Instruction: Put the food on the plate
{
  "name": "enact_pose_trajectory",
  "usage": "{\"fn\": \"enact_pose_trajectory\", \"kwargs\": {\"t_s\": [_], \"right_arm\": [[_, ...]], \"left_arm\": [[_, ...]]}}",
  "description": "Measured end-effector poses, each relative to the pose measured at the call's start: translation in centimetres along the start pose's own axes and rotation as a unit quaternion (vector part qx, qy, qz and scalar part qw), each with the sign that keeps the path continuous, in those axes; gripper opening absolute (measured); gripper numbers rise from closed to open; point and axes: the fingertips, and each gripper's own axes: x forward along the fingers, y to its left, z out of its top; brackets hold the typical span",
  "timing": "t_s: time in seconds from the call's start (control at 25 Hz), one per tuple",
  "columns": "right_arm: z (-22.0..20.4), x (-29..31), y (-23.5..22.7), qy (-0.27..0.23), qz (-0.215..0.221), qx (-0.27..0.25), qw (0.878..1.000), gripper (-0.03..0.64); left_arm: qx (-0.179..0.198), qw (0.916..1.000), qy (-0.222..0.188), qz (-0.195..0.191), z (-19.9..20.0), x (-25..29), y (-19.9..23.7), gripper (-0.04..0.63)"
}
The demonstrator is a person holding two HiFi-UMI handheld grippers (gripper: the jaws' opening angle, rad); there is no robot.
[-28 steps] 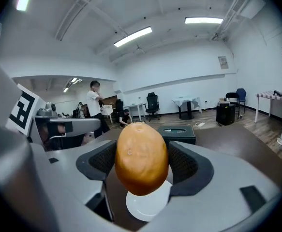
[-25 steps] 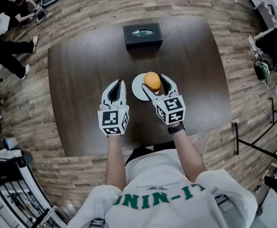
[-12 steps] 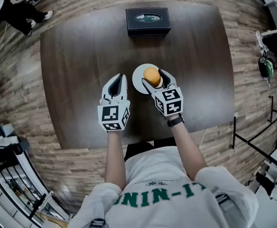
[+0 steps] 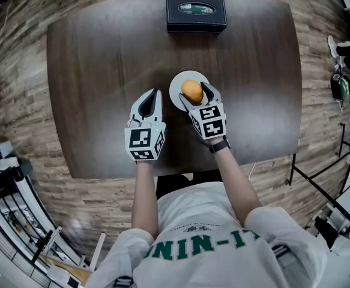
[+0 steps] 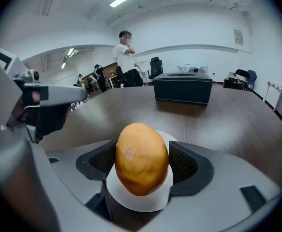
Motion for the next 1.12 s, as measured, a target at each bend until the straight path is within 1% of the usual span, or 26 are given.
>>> {"fn": "enact_pose_trajectory", "kwargs": {"t_s": [0.12,0.28,0.44,0.48,0.52,0.6,0.68,0.92,1.12], "right_arm": [[-0.8,0.7,0.2,0.009,0.0,-0.002,1.0,0.345],[-0.7,1.3,0.4,0.008,-0.005,-0.007,1.0,0.345],[-0.8,1.9,0.7,0.019,-0.005,0.0,1.0,0.35],[-0.7,1.9,0.7,0.017,-0.005,0.0,1.0,0.362],[-0.6,1.8,0.8,0.013,-0.005,0.002,1.0,0.391],[-0.2,1.4,1.0,0.001,-0.001,0.008,1.0,0.481],[0.3,1.0,1.1,-0.01,0.002,0.011,1.0,0.491],[0.9,-0.5,1.2,-0.024,-0.004,0.008,1.0,0.492],[1.1,-2.8,1.1,-0.036,-0.014,0.009,0.999,0.466]], "left_arm": [[-0.005,1.0,0.005,0.005,-0.7,-0.2,0.3,0.014],[-0.005,0.9999,0.009,0.009,-1.2,-0.4,0.6,0.014],[-0.003,0.9999,0.011,0.013,-1.3,-0.8,0.8,0.014],[-0.003,0.9999,0.01,0.013,-1.2,-1.0,0.8,0.014],[-0.002,0.9999,0.01,0.014,-1.1,-1.1,0.8,0.014],[0.003,0.9998,0.01,0.015,-0.9,-1.4,0.7,0.014],[0.009,0.9998,0.011,0.016,-0.8,-1.7,0.7,0.014],[0.012,0.9998,0.008,0.016,-0.6,-2.7,0.1,0.014],[0.0,0.9998,0.0,0.019,0.0,-3.9,-0.5,0.012]]}}
